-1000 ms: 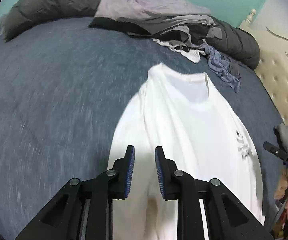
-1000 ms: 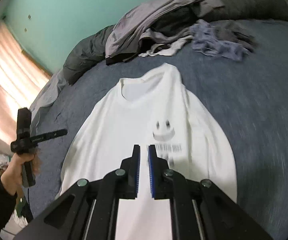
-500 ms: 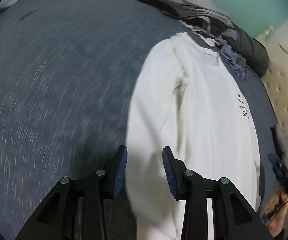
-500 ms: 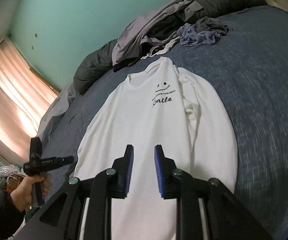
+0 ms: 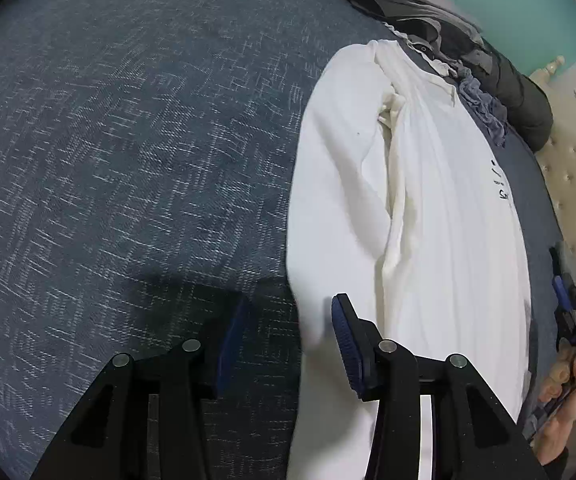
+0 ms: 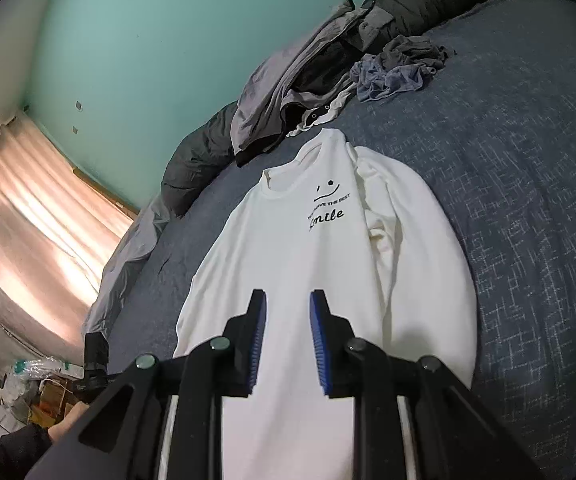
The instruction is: Fold clothes
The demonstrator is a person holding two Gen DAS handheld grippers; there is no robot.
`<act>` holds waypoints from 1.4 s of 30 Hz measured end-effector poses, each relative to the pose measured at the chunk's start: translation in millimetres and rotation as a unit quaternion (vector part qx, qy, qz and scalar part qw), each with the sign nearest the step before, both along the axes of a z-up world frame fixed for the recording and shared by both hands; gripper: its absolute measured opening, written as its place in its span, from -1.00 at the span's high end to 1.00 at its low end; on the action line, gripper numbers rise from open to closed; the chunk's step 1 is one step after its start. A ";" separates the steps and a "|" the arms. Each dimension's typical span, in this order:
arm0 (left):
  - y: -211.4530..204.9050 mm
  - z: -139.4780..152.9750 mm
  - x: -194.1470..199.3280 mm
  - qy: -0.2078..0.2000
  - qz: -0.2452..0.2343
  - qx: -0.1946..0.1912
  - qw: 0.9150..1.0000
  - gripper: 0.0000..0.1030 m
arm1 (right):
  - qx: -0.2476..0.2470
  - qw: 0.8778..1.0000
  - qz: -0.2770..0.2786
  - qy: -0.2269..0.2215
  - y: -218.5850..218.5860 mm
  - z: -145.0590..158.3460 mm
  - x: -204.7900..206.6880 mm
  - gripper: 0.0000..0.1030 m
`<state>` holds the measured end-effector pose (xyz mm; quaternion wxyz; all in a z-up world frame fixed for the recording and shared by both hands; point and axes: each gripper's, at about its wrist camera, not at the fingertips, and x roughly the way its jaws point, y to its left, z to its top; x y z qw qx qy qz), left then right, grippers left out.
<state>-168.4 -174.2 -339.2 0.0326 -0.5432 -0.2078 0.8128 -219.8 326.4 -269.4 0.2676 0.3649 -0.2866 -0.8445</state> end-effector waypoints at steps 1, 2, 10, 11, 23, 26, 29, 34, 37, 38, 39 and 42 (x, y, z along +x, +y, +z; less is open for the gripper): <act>1.9 -0.6 0.1 0.000 0.000 0.001 1.000 0.08 | -0.002 1.000 -0.002 0.000 1.6 -0.1 0.1 0.57; 5.0 -0.7 0.2 -0.002 -0.004 -0.005 1.000 0.09 | -0.005 1.000 -0.004 -0.001 3.2 -0.3 0.1 0.57; 30.0 10.4 2.4 0.003 -0.048 -0.056 0.997 0.95 | -0.022 1.000 -0.018 -0.013 11.8 -6.4 -1.1 0.55; 30.2 15.6 1.8 0.008 -0.052 -0.061 0.997 0.95 | -0.021 1.000 -0.019 -0.014 11.9 -6.5 -0.8 0.55; -43.0 83.9 -9.4 0.029 -0.012 -0.144 0.989 0.96 | -0.011 1.000 -0.015 -0.015 5.2 -6.6 -0.2 0.49; -74.8 90.7 -10.7 0.019 0.010 -0.167 0.986 0.96 | -0.006 1.000 -0.012 -0.016 2.9 -7.9 -0.2 0.49; -99.0 93.1 -17.4 0.012 0.026 -0.183 0.983 0.95 | -0.001 1.000 -0.012 -0.018 -0.1 -10.3 -0.3 0.49; -125.3 98.4 -37.5 0.012 0.043 -0.225 0.973 0.95 | 0.007 1.000 -0.010 -0.021 -4.1 -12.7 -1.3 0.48; -137.4 95.0 -52.8 0.006 0.054 -0.240 0.969 0.95 | 0.014 1.000 -0.008 -0.023 -7.1 -14.6 -1.3 0.48; -140.6 93.6 -57.2 0.002 0.055 -0.243 0.968 0.92 | 0.016 1.000 -0.007 -0.024 -7.8 -15.2 -1.4 0.48; -144.2 90.8 -62.0 -0.004 0.057 -0.246 0.968 0.90 | 0.018 1.000 -0.007 -0.024 -8.3 -15.7 -1.6 0.48; -148.9 82.4 -72.5 -0.014 0.061 -0.238 0.969 0.90 | 0.019 0.999 -0.006 -0.026 -9.5 -17.4 -3.1 0.48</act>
